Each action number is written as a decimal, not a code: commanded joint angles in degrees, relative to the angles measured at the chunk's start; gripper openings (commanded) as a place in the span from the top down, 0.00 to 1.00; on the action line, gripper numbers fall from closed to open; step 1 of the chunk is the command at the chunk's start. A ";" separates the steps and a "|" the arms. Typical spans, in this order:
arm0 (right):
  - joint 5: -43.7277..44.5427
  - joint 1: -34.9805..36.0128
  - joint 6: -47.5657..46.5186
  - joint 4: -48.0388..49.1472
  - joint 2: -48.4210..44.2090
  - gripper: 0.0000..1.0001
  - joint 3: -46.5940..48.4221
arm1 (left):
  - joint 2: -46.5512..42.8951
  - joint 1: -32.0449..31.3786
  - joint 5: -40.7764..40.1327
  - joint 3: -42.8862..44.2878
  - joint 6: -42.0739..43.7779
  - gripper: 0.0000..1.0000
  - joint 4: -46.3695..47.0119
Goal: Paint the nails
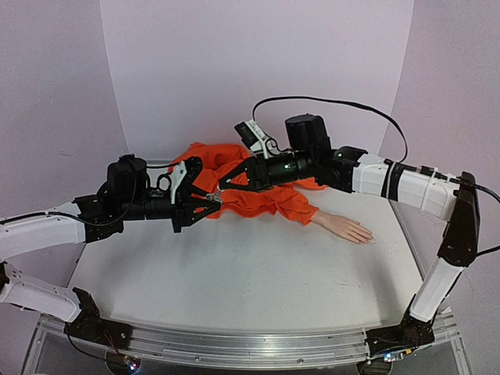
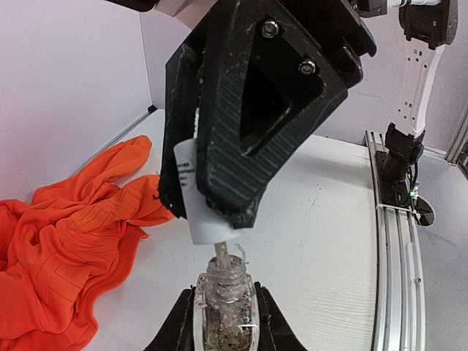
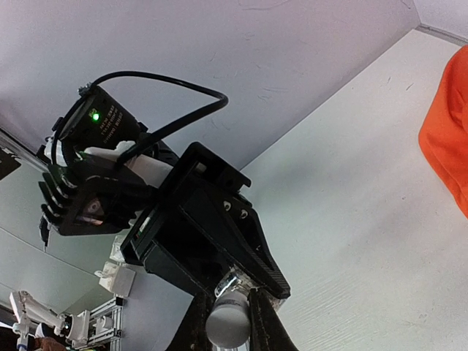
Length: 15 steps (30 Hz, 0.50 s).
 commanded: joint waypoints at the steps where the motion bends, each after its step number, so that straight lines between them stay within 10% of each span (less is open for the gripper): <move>1: -0.55 0.26 -0.72 2.77 -4.01 1.00 -0.23 | 0.55 -0.26 -0.38 -0.03 0.30 1.00 2.11; 15: -1.41 0.26 0.51 4.35 -5.38 1.00 -0.66 | 1.79 -0.26 -0.71 -0.12 1.07 1.00 1.95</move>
